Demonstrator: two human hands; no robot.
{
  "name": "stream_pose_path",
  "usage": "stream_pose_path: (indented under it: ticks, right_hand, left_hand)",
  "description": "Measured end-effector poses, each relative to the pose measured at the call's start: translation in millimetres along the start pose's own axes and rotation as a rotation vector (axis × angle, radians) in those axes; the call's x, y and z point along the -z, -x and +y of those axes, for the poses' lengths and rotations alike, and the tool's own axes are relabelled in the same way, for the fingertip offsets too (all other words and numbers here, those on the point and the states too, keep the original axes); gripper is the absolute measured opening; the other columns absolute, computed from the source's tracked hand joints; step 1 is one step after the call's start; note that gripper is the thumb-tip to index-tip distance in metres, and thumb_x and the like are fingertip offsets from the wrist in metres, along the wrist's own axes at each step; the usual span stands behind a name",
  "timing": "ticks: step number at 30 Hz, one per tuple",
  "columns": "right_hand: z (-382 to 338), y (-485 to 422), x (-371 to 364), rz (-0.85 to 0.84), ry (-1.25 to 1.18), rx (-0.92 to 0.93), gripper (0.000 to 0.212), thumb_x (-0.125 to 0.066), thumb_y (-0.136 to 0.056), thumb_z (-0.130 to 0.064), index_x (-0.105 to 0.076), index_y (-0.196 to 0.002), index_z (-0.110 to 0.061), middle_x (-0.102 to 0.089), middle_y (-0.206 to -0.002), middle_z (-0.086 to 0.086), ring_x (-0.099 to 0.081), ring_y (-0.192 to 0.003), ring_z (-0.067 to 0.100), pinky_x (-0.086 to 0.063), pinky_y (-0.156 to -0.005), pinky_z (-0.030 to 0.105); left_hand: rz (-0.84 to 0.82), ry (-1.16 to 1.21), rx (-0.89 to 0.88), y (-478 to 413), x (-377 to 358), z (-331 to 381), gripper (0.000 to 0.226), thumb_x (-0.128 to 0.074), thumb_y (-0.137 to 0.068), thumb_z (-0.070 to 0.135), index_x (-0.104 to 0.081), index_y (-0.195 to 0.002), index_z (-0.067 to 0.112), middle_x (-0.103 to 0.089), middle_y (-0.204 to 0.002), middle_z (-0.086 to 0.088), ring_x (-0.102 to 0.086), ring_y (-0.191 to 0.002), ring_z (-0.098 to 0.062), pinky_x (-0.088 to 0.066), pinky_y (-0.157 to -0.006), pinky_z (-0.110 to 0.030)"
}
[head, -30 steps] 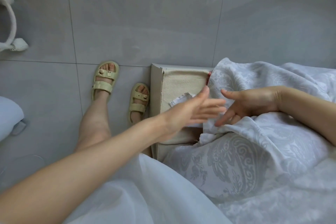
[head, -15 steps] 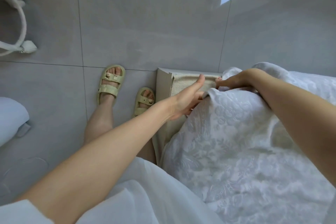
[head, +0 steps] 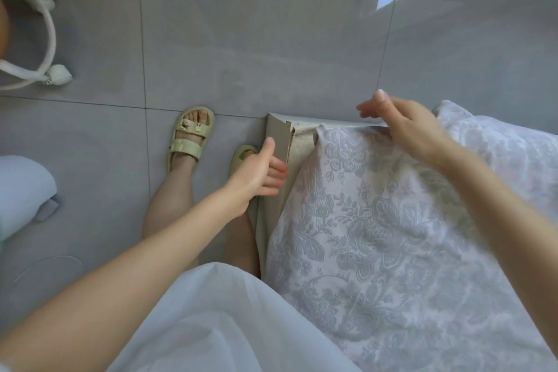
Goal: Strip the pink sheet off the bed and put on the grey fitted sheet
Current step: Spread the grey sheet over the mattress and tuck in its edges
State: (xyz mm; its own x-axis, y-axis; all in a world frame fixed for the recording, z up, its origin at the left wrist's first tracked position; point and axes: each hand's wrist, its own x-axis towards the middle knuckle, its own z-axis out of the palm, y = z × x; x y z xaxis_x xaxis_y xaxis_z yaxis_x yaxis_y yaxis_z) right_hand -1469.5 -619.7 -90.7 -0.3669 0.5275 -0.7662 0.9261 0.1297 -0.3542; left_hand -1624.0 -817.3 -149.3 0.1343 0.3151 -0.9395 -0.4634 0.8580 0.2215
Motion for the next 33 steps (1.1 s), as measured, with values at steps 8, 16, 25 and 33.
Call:
stream_pose_path:
  ticks: [8, 16, 25, 33]
  right_hand:
    - [-13.9, -1.6, -61.2, 0.185, 0.293, 0.238, 0.053, -0.011, -0.087, -0.061, -0.03, -0.057, -0.022, -0.036, -0.048, -0.006, -0.04, -0.05, 0.009, -0.036, -0.075, 0.037]
    - [-5.4, 3.7, -64.7, 0.275, 0.151, 0.313, 0.05, -0.021, -0.093, -0.053, -0.025, -0.055, -0.021, -0.029, -0.046, -0.003, -0.034, -0.047, 0.013, -0.027, -0.058, 0.027]
    - [-23.2, -12.3, -59.1, 0.001, 0.245, 0.069, 0.062, -0.019, -0.101, -0.05, -0.067, -0.096, -0.011, -0.066, -0.091, 0.005, -0.057, -0.102, 0.027, -0.035, -0.091, 0.034]
    - [41.3, 15.9, 22.7, 0.489, 0.238, -0.007, 0.027, -0.05, -0.095, -0.023, -0.067, -0.112, -0.011, -0.069, -0.107, 0.007, -0.057, -0.1, 0.028, -0.038, -0.087, 0.036]
  left_hand:
    - [0.008, 0.063, 0.091, 20.6, -36.6, -51.9, 0.059, -0.018, -0.096, 0.058, -0.054, -0.124, 0.022, -0.056, -0.122, 0.005, -0.056, -0.105, -0.008, -0.04, -0.083, -0.018]
    - [-0.129, 0.229, 0.284, 5.7, -55.2, -84.6, 0.068, -0.014, -0.096, 0.062, -0.046, -0.137, 0.018, -0.053, -0.136, -0.003, -0.052, -0.113, -0.016, -0.038, -0.092, -0.03]
    - [0.209, -0.174, 0.043, -14.4, -5.5, 13.9, 0.064, -0.025, -0.098, 0.053, -0.062, -0.104, 0.001, -0.065, -0.106, -0.021, -0.064, -0.085, -0.031, -0.055, -0.073, -0.039]
    - [0.087, -1.035, -0.536, -36.6, -83.7, 108.0, 0.033, -0.035, -0.1, 0.025, -0.062, -0.087, 0.011, -0.064, -0.098, -0.009, -0.057, -0.098, -0.028, -0.041, -0.075, -0.031]
